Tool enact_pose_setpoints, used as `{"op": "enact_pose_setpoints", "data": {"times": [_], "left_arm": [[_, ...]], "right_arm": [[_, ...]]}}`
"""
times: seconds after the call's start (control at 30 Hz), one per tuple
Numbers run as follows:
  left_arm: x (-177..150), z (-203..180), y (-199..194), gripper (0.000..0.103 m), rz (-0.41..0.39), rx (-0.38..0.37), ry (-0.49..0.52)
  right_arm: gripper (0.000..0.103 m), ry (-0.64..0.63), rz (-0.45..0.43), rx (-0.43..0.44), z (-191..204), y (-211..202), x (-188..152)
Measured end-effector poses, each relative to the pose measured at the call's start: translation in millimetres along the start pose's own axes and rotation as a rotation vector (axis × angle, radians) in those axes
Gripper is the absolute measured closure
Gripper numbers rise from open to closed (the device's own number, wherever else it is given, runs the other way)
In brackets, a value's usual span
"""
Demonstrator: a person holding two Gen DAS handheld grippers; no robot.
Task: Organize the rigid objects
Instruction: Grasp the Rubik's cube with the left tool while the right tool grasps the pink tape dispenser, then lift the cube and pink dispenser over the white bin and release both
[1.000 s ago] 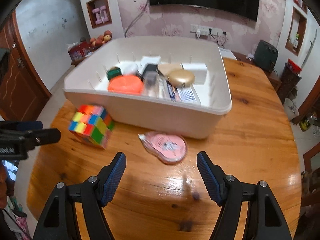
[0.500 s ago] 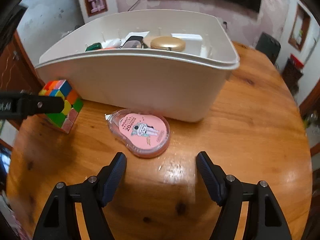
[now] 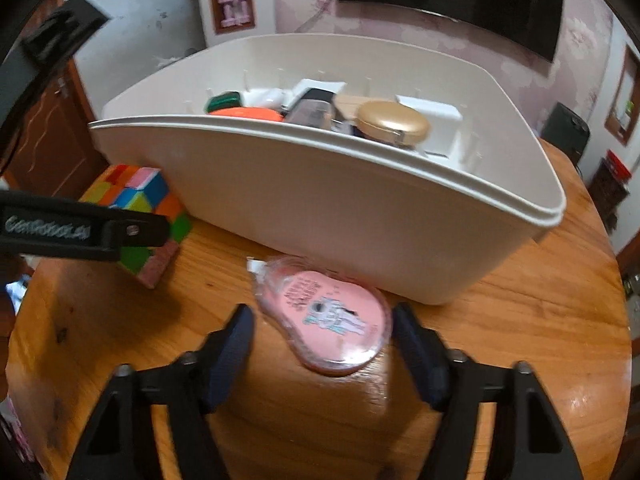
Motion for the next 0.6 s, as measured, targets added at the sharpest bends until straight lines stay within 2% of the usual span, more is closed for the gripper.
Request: {"op": "enact_pose_setpoints", "data": {"times": [0.07, 0.13, 0.37, 0.6], "left_arm": [[-0.7, -3.4, -0.6, 0.033, 0.0, -0.023, 0.009], [-2.3, -7.0, -1.2, 0.042, 0.0, -0.029, 0.023], [-10.9, -5.8, -8.2, 0.043, 0.003, -0.008, 0.032], [-20.4, -3.3, -45.9, 0.043, -0.034, -0.008, 0.066]], "right_arm": [[0.039, -0.005, 0.003, -0.004, 2.4, -1.1, -1.0], [0.039, 0.006, 0.007, 0.012, 3.0, -3.4, -2.5], [0.039, 0.028, -0.018, 0.055, 8.5, -28.5, -6.0], [0.039, 0.02, -0.071, 0.039, 14.8, -67.3, 1.2]]}}
Point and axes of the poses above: each gripper's, at about its wrist camera, not at the fingertips, and y roughly the way its jaws point, z to its left, x to its top, the point moved 4 cm from there along y, roughly the way its jaws point, and after that the axes turned 1 degree about -x, right-handed, at the moved point
